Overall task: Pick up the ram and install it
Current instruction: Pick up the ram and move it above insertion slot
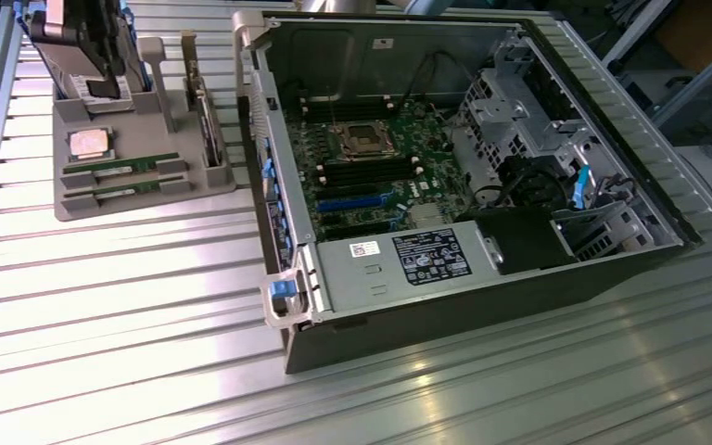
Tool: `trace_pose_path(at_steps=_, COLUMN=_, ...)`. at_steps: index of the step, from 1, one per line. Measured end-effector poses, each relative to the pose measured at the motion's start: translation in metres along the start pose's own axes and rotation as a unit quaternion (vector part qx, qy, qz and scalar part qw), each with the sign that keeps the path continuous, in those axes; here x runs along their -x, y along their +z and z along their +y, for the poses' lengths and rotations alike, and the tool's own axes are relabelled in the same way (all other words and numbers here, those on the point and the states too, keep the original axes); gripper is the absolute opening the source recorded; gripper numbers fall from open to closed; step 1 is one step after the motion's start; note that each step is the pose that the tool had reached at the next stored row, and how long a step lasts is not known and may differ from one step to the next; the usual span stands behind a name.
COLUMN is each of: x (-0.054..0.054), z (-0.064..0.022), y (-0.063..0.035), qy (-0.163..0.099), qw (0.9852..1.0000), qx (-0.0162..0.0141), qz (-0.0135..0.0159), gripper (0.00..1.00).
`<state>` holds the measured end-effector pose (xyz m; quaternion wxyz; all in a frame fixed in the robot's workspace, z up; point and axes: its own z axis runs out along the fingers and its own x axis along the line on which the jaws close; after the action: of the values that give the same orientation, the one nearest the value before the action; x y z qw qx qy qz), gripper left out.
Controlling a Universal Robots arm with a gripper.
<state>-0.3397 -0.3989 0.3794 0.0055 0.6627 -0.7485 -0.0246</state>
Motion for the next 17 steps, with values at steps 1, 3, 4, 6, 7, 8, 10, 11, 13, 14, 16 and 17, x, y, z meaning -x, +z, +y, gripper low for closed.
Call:
trace_pose_path(at_steps=1, x=0.0, z=0.0, y=0.0009, qy=0.0, qw=1.0, qx=0.0, qz=0.0, gripper=0.36)
trace_pose_path(at_steps=3, x=0.0, z=-0.0001, y=0.0022, qy=0.0, qw=1.0, qx=0.0, qz=0.0, gripper=0.36)
trace_pose_path(at_steps=4, x=0.0, z=-0.0001, y=0.0032, qy=0.0, qw=1.0, qx=0.0, qz=0.0, gripper=0.36)
trace_pose_path(at_steps=6, x=0.0, z=-0.0002, y=0.0043, qy=0.0, qw=1.0, qx=0.0, qz=0.0, gripper=0.36)
trace_pose_path(at_steps=7, x=0.0, z=-0.0002, y=0.0048, qy=0.0, qw=1.0, qx=0.0, qz=0.0, gripper=0.36)
trace_pose_path(at_steps=8, x=0.0, z=-0.0002, y=0.0055, qy=0.0, qw=1.0, qx=0.0, qz=0.0, gripper=0.36)
trace_pose_path(at_steps=10, x=0.0, z=-0.0003, y=0.0064, qy=0.0, qw=1.0, qx=0.0, qz=0.0, gripper=0.36)
trace_pose_path(at_steps=11, x=0.0, z=-0.0003, y=0.0072, qy=0.0, qw=1.0, qx=0.0, qz=0.0, gripper=0.36)
trace_pose_path(at_steps=13, x=0.0, z=-0.0004, y=0.0081, qy=0.0, qw=1.0, qx=0.0, qz=0.0, gripper=0.36)
trace_pose_path(at_steps=14, x=0.0, z=-0.0004, y=0.0089, qy=0.0, qw=1.0, qx=0.0, qz=0.0, gripper=0.36)
trace_pose_path(at_steps=16, x=0.0, z=-0.0005, y=0.0104, qy=0.0, qw=1.0, qx=0.0, qz=0.0, gripper=0.36)
trace_pose_path(at_steps=17, x=0.0, z=-0.0005, y=0.0114, qy=0.0, qw=1.0, qx=0.0, qz=0.0, gripper=0.36)
